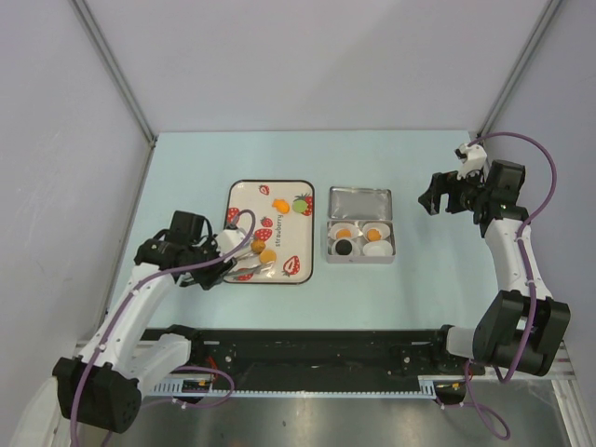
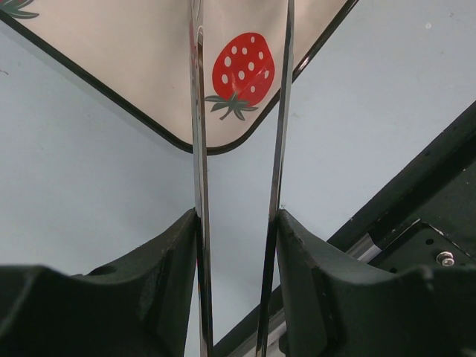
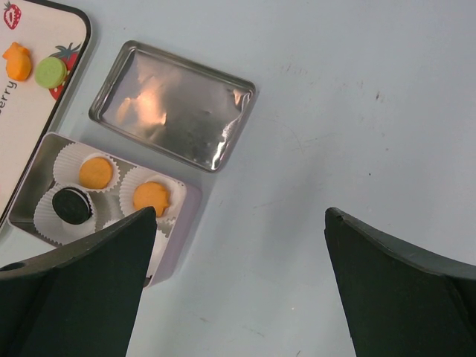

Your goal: Pack the cookies

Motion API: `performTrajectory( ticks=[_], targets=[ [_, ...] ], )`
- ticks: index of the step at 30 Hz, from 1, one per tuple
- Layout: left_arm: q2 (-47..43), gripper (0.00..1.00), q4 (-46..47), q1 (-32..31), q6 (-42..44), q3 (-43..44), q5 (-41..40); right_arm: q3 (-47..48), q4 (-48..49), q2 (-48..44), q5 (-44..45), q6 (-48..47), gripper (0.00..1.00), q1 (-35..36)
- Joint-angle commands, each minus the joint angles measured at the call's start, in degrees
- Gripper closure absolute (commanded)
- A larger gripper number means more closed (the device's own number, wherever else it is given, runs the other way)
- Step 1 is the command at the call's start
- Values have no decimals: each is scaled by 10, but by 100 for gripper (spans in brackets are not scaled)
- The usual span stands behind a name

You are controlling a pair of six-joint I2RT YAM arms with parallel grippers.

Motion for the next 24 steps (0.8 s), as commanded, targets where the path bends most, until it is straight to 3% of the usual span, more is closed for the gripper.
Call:
performTrajectory(
  ticks=[1,16,24],
  targets=[
    [11,51,23,1,15,6,4,0,3,-12,2,-10,0,-4],
    [45,52,50,1,19,10,19,1,2,-12,0,-10,0,-13],
    [42,61,49,1,22,8,19,1,1,-12,-2,-10,0,-14]
  ],
)
